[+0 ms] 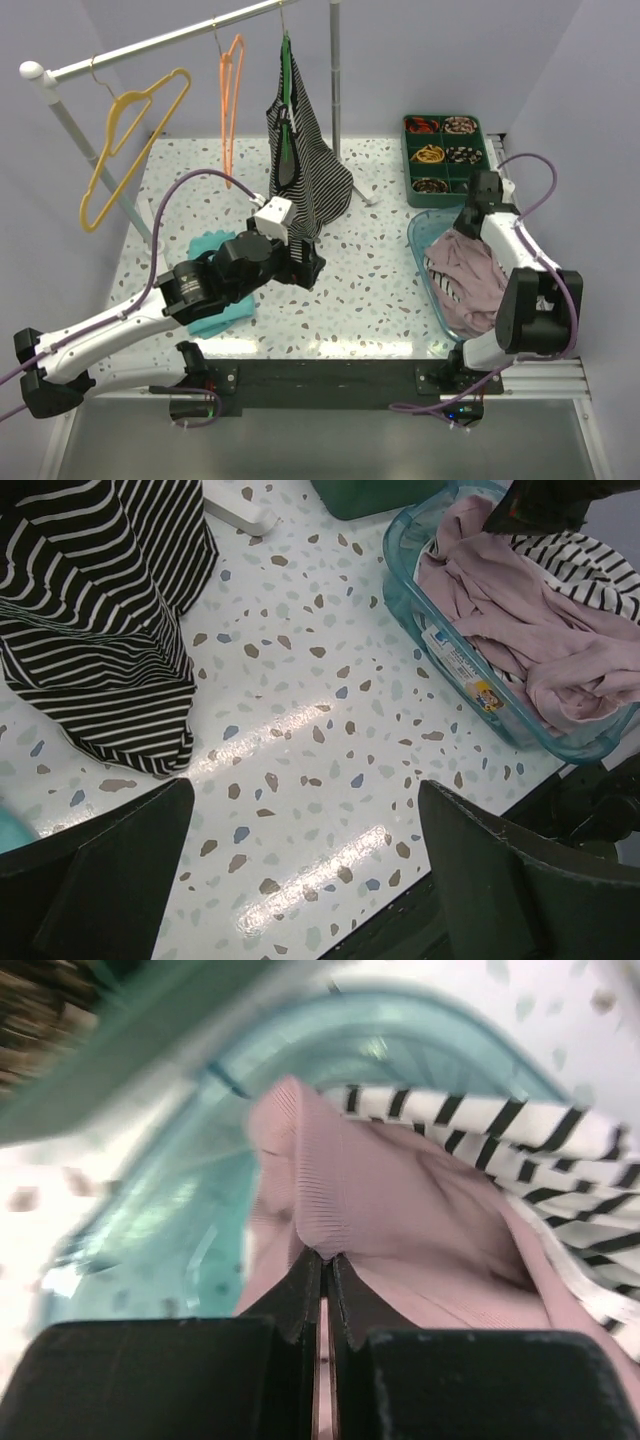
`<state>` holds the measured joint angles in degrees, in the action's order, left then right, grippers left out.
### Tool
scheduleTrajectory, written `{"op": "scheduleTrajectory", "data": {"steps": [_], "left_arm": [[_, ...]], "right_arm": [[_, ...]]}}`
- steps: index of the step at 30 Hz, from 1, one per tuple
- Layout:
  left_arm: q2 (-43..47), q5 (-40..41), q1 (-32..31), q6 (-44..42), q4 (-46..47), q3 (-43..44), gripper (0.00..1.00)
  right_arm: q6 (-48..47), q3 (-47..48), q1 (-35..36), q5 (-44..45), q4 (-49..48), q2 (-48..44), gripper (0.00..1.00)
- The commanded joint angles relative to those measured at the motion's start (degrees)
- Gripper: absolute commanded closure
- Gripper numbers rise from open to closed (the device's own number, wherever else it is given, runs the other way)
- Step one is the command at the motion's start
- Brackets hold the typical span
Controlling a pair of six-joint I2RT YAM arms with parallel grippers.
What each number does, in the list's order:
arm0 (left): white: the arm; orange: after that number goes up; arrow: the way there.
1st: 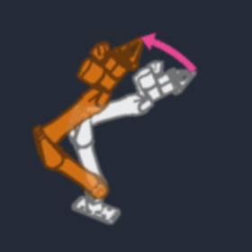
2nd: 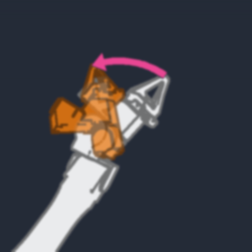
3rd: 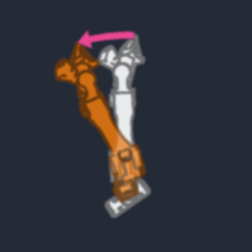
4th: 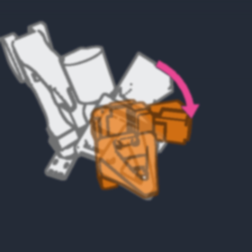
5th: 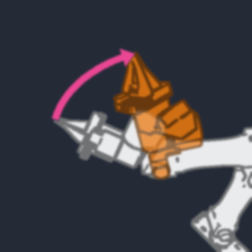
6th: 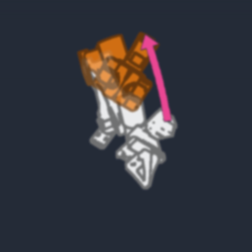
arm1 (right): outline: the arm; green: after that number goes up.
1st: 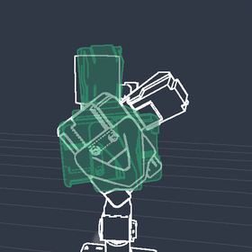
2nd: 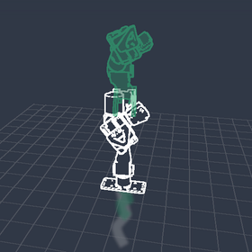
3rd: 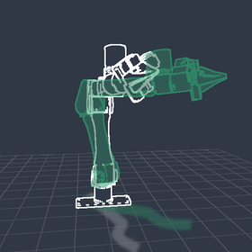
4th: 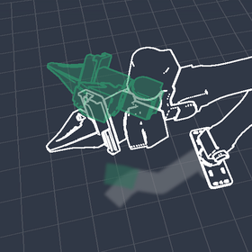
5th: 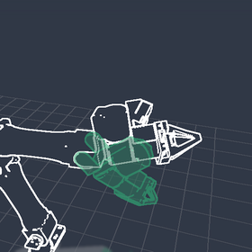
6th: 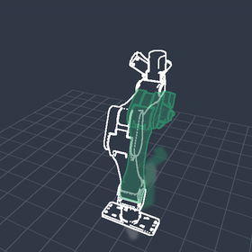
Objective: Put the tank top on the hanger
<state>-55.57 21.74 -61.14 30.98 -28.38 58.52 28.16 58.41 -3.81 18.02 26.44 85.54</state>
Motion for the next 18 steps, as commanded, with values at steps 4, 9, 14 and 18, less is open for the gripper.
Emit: {"op": "scheduleTrajectory", "data": {"steps": [4, 9, 14, 18], "left_arm": [[2.49, 5.93, -0.03, 0.92, 0.44, 5.44, 0.0], [1.61, 12.0, 0.06, 2.59, -4.31, 12.13, 0.0], [2.83, 16.93, 0.06, 3.03, -5.89, 16.71, 0.0], [3.89, 19.74, 0.06, 3.38, -6.42, 18.47, 0.0]], "right_arm": [[-2.15, 30.47, 3.28, -9.31, 14.68, -13.2, 1.0], [-0.22, 46.59, 9.69, -17.93, 18.65, -13.38, 1.0], [4.79, 63.56, 17.15, -25.49, 18.91, -8.21, 1.0], [6.46, 68.77, 24.54, -27.6, 18.22, -5.38, 1.0]]}}
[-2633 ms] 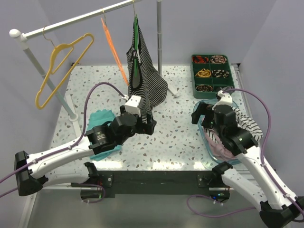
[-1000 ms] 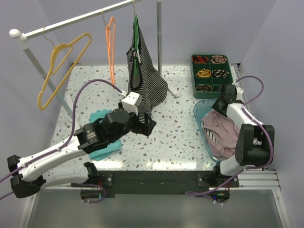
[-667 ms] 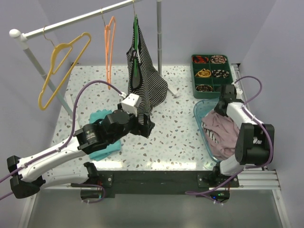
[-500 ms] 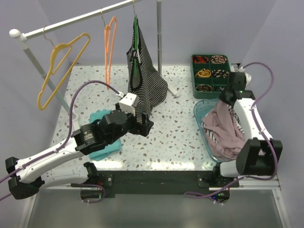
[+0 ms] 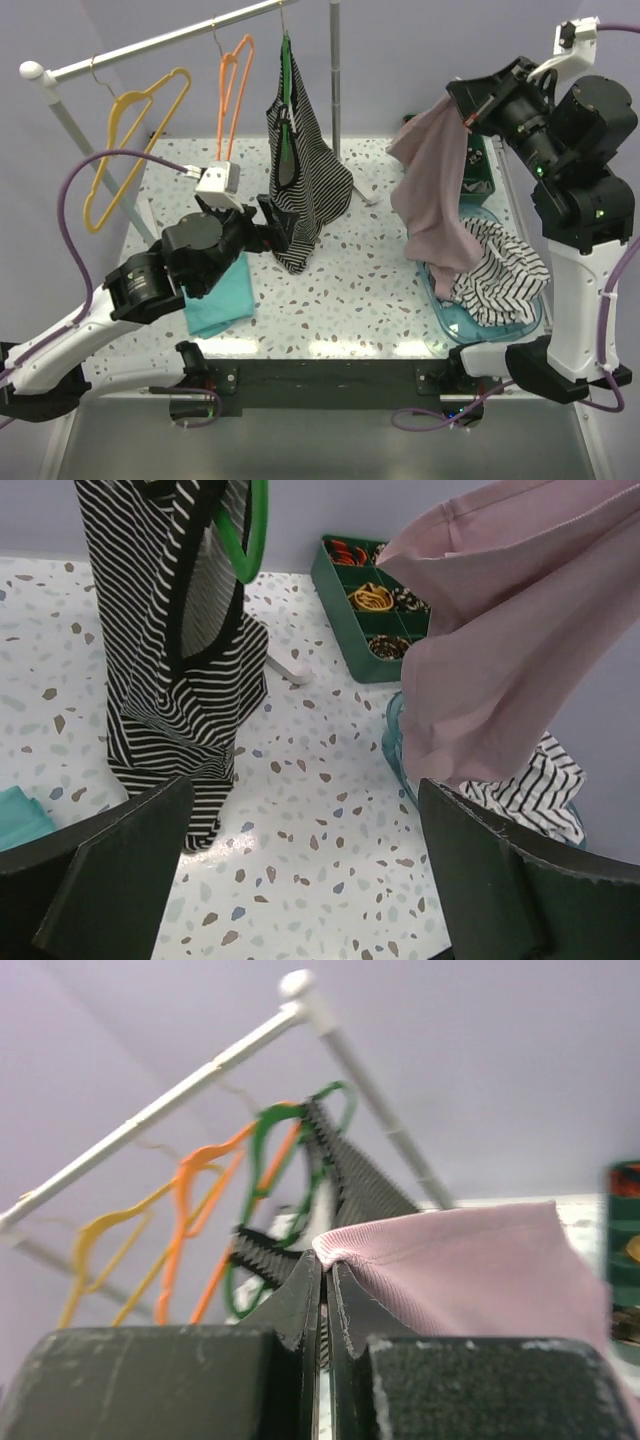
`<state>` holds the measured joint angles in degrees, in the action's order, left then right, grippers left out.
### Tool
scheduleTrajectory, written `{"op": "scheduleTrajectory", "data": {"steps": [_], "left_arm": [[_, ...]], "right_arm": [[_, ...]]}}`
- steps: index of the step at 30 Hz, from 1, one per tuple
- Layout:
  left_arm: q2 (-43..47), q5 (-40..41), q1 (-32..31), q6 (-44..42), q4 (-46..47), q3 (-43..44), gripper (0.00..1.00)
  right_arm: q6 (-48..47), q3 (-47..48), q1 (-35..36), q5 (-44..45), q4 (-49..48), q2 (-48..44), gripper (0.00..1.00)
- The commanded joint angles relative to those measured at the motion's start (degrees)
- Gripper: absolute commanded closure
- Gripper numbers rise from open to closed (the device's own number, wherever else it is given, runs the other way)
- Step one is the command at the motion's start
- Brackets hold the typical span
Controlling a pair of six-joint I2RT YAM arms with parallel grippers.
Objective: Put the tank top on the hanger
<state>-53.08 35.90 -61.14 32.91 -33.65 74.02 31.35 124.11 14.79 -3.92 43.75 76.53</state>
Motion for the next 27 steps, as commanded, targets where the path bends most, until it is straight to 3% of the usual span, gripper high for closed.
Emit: {"op": "scheduleTrajectory", "data": {"steps": [1, 6, 9, 10, 11, 12, 15, 17, 18, 22, 27], "left_arm": [[1.66, 6.19, 0.06, 1.46, -1.16, 3.06, 0.0], [2.28, 8.22, 0.06, 2.42, -2.56, 2.97, 0.0], [1.75, 9.36, 0.06, 3.21, -3.61, 2.89, 0.0], [1.49, 9.62, 0.06, 3.39, -3.79, 2.89, 0.0], [1.05, 9.71, 0.06, 3.65, -3.97, 2.89, 0.0], [0.79, 9.72, 0.06, 3.83, -4.49, 2.71, 0.0], [-0.09, 9.45, 0.06, 4.01, -4.41, 1.92, 0.0], [-0.97, 8.4, 0.06, 3.92, -4.06, 1.39, 0.0], [-1.23, 7.44, 0.06, 3.75, -3.45, 0.78, 0.0], [-4.3, 3.4, 0.15, 2.08, -1.25, -0.63, 0.0], [-7.91, -2.23, 0.59, 1.64, 0.78, -1.6, 0.0]], "right_arm": [[3.45, 0.37, 7.87, -5.31, -0.66, 3.28, 1.0], [5.47, -20.45, 23.24, -0.04, -11.12, -4.97, 1.0], [4.78, -32.68, 33.27, 3.12, -15.44, -5.26, 0.97], [3.9, -37.15, 36.42, 6.26, -14.92, -5.17, 0.74], [3.28, -39.45, 36.98, 9.08, -14.31, -5.77, 0.59], [3.54, -42.17, 37.07, 11.11, -14.39, -8.3, 0.33], [3.19, -53.07, 36.89, 23.31, -13.0, -13.24, 0.08], [3.01, -55.46, 35.67, 33.22, -7.38, -15.97, 0.05], [3.27, -58.0, 33.92, 33.54, -5.62, -16.67, 0.04], [0.74, -65.48, 18.48, 30.81, -5.16, -20.45, 0.04], [-2.96, -70.23, 5.64, 24.97, -9.28, -18.27, 0.12]]}}
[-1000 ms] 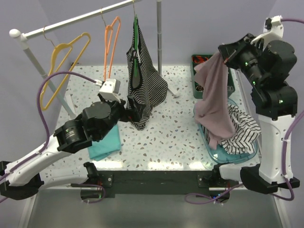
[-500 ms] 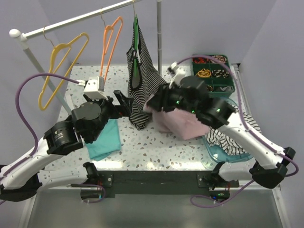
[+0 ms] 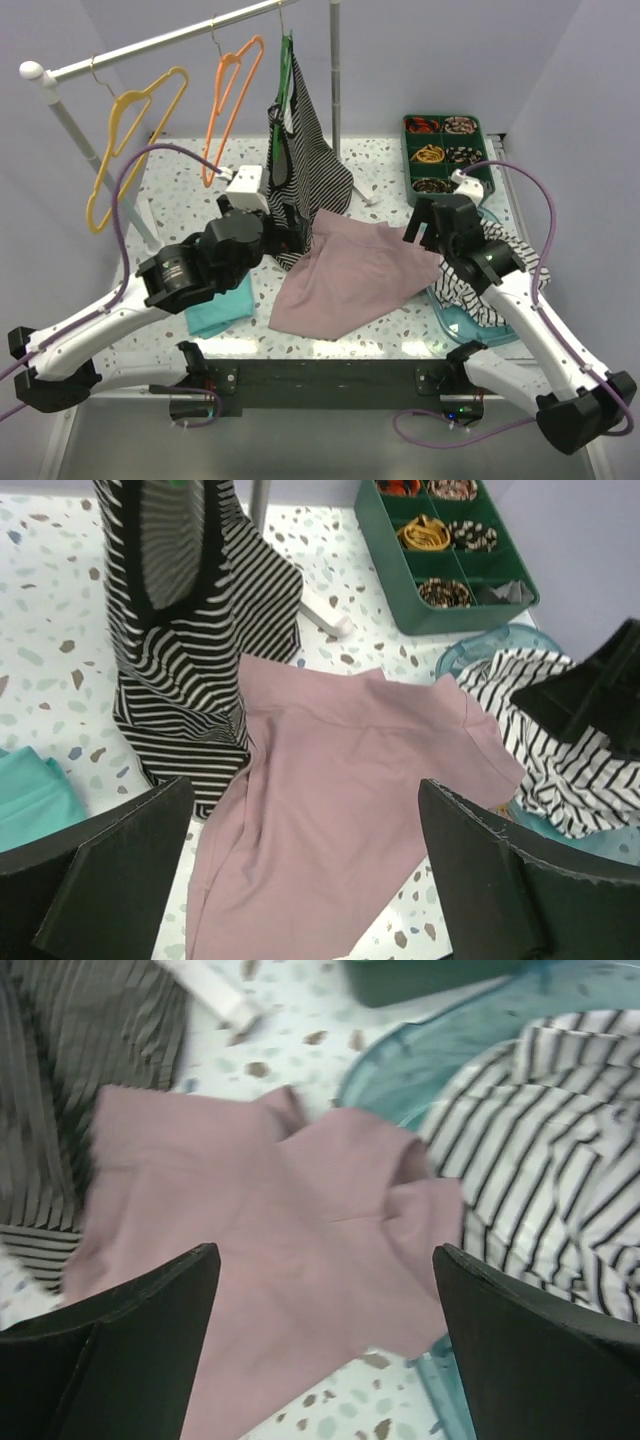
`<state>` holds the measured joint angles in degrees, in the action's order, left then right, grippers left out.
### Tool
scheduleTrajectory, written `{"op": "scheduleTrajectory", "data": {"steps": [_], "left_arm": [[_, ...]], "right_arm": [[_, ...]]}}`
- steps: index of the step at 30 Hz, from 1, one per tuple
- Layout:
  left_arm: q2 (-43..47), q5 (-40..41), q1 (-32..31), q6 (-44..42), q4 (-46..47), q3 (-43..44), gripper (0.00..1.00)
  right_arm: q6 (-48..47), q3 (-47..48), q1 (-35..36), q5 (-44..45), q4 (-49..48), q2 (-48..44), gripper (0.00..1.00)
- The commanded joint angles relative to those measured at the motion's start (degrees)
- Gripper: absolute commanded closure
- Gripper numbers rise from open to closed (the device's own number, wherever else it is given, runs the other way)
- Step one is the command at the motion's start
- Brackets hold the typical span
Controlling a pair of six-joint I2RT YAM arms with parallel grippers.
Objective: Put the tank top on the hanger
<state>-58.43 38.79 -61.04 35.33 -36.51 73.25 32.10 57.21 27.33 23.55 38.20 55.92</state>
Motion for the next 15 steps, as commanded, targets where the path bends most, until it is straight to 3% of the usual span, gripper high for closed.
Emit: {"op": "scheduleTrajectory", "data": {"steps": [1, 5, 15], "left_arm": [[-3.43, -5.73, 0.57, -0.79, 3.9, -0.92, 0.0], [-4.41, -7.4, 0.92, -1.05, 4.96, -1.53, 0.0], [-3.88, -8.81, 2.06, -0.88, 5.4, -3.47, 0.0]], "right_arm": [[-3.88, -3.94, -8.51, -4.89, -4.96, 3.05, 0.15], [-3.27, -5.09, -11.34, -11.59, -7.87, 8.49, 0.31], [-1.86, -8.69, -11.34, -14.94, -12.53, 12.63, 0.41]]}}
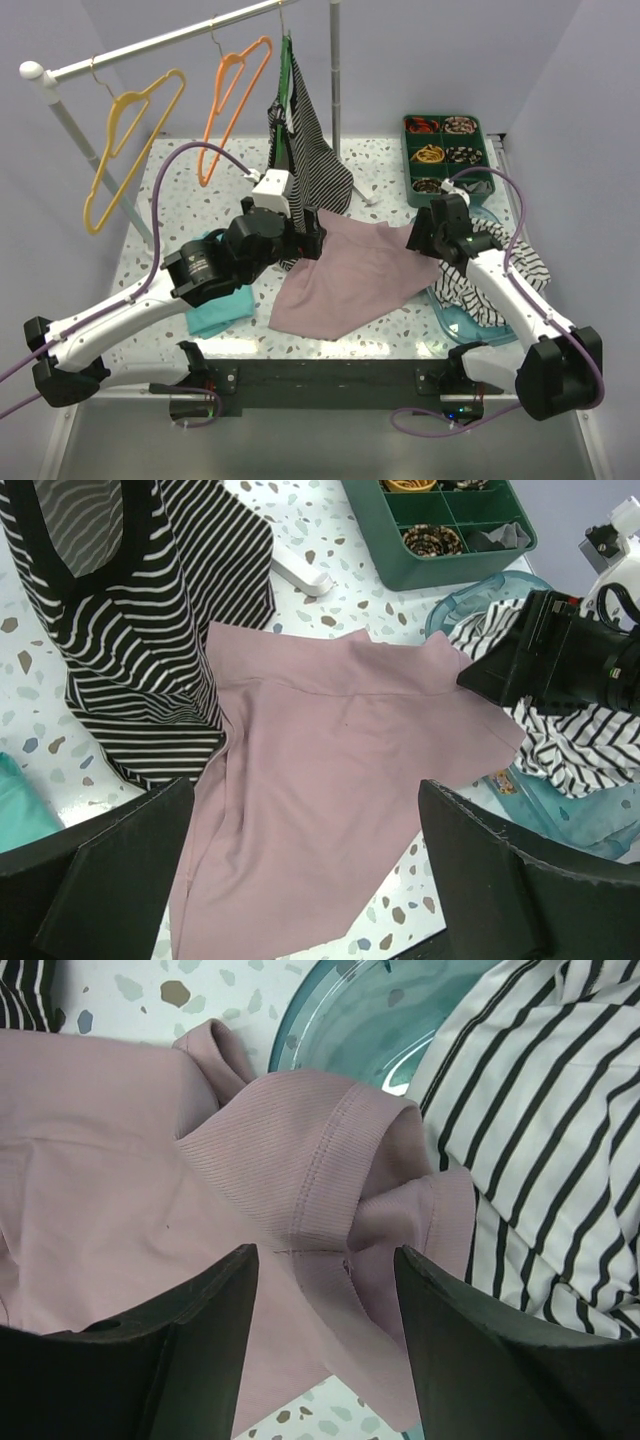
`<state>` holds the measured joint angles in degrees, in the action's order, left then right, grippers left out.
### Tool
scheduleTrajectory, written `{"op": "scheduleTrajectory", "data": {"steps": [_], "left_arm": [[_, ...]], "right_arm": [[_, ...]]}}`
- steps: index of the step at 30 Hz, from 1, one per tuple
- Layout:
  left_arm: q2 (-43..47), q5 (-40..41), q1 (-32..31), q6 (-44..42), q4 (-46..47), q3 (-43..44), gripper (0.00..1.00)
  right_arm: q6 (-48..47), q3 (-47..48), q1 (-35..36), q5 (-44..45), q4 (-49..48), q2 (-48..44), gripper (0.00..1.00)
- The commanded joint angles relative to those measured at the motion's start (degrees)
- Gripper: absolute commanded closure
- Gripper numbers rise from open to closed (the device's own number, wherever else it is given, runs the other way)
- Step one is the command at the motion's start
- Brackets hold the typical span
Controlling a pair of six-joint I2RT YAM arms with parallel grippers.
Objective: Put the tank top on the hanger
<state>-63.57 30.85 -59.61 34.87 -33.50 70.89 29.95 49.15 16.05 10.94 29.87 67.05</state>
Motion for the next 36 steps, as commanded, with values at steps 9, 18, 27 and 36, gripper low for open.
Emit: {"op": "scheduleTrajectory", "data": {"steps": [9, 18, 27, 36], "left_arm": [[1.96, -1.32, 1.52, -0.59, 2.38, -1.9, 0.0], [2.57, -0.97, 2.75, -0.07, 2.38, -2.25, 0.0], [5.3, -3.78, 12.67, 3.45, 0.8, -6.73, 0.0], [5.48, -4.66, 15.76, 4.42, 0.62, -11.83, 0.01]], "right_arm": [[-0.6, -0.28, -0.06, -3.29, -4.12, 3.09, 0.63], [-2.97, 6.92, 0.29, -5.57, 2.02, 0.2, 1.0], [9.47, 7.73, 29.08, 2.48, -1.72, -0.61, 1.0], [14.52, 4.56, 52.68, 13.21, -9.48, 11.1, 0.44]]}}
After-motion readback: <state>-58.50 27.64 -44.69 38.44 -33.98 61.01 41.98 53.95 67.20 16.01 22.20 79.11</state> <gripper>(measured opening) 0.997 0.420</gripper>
